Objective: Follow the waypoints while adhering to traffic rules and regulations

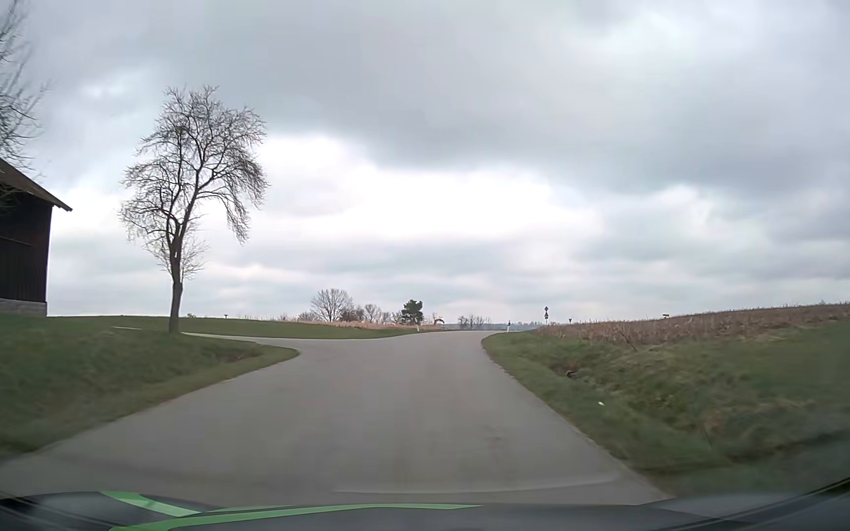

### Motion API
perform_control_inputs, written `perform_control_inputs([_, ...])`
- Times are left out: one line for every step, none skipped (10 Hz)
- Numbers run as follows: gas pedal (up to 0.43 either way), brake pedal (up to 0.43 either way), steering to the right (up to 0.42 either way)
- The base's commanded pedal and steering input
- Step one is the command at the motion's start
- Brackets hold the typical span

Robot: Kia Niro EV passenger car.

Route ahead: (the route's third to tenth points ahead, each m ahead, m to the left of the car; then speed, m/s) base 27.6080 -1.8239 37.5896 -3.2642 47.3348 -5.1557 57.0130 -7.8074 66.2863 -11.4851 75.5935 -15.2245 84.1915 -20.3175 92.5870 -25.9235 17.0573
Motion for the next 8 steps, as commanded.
perform_control_inputs([0.0, 0.0, 0.009])
perform_control_inputs([0.0, 0.0, 0.012])
perform_control_inputs([0.0, 0.0, 0.012])
perform_control_inputs([0.0, 0.0, 0.013])
perform_control_inputs([0.0, 0.0, 0.014])
perform_control_inputs([0.0, 0.0, 0.015])
perform_control_inputs([0.0, 0.0, 0.016])
perform_control_inputs([0.0, 0.0, 0.016])
